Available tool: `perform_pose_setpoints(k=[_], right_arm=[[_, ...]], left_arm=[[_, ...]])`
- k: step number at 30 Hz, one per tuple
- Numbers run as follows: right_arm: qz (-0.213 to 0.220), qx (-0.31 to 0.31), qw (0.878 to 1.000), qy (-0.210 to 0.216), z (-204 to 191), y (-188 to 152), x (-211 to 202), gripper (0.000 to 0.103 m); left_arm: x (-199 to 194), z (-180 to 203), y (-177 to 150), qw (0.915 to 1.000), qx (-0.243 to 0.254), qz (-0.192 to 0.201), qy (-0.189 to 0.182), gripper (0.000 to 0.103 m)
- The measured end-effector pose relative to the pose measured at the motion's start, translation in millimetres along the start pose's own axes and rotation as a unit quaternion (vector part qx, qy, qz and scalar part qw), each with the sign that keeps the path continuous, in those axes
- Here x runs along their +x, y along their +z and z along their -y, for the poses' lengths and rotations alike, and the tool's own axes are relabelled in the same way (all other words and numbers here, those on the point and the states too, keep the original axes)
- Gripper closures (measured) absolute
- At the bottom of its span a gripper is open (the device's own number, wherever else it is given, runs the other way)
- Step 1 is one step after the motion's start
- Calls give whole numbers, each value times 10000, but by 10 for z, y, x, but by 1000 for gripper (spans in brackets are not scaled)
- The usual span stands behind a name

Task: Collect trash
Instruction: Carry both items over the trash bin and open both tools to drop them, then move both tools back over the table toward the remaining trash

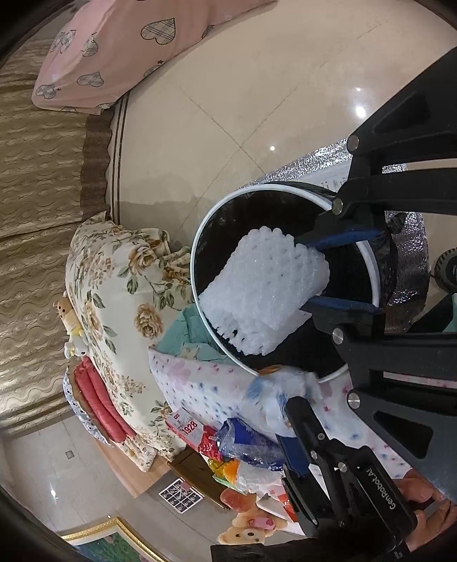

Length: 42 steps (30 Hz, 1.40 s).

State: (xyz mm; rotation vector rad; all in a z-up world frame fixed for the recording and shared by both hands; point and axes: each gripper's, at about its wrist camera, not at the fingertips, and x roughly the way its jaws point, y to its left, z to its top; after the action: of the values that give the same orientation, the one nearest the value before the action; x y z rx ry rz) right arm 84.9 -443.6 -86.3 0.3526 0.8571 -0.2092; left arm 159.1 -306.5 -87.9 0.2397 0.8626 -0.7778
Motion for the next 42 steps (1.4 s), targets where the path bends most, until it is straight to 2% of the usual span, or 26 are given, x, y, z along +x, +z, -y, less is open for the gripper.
perform_pose_setpoints(k=[4, 5, 6, 9, 10, 11, 13, 14, 17, 19, 23, 25, 28, 31, 35, 42], right_arm=[[-81, -68, 9999, -81, 0, 5, 56, 74], [-110, -58, 9999, -101, 8, 9, 70, 71], [-151, -44, 9998, -137, 19, 14, 84, 62], [-222, -45, 9996, -185, 30, 11, 83, 59], [-247, -41, 9995, -208, 32, 8, 77, 59], [-259, -30, 9994, -219, 33, 6, 57, 58], [-195, 8, 9995, -231, 20, -1, 12, 55], [-158, 26, 9996, -223, 10, -5, -8, 53], [-16, 105, 9999, -56, -60, -61, -93, 38], [46, 95, 9999, 86, -152, -104, -146, 37], [150, 4, 9995, 293, -364, -186, -241, 35], [181, -49, 9990, 415, -480, -220, -268, 34], [198, -179, 9981, 557, -675, -266, -282, 33], [207, -293, 9972, 657, -856, -313, -267, 31], [138, -500, 9954, 809, -1126, -382, -237, 28], [122, -621, 9928, 1015, -1419, -376, -145, 25]], left_arm=[[75, -37, 5, 9999, -84, -63, -12, 74], [82, -44, 3, 9999, -102, -68, -7, 74], [79, -55, -5, 9999, -137, -59, 0, 74], [-5, -105, -47, 9996, -268, 16, -105, 73], [-40, -125, -61, 9994, -317, 48, -117, 68], [-83, -151, -85, 9992, -373, 79, -116, 57], [-216, -214, -173, 9986, -506, 170, -39, 44], [-262, -234, -201, 9984, -531, 199, -25, 41], [-450, -333, -361, 9967, -703, 228, 328, 29], [-593, -435, -502, 9944, -927, 230, 454, 28], [-821, -596, -709, 9916, -1154, 351, 467, 27], [-946, -631, -806, 9901, -1140, 450, 678, 27], [-1113, -715, -955, 9823, -1180, 611, 1318, 24], [-1246, -887, -1131, 9748, -1396, 676, 1602, 23], [-1380, -1131, -1307, 9663, -1694, 660, 1825, 23], [-1521, -1400, -1484, 9628, -1724, 564, 2005, 23]])
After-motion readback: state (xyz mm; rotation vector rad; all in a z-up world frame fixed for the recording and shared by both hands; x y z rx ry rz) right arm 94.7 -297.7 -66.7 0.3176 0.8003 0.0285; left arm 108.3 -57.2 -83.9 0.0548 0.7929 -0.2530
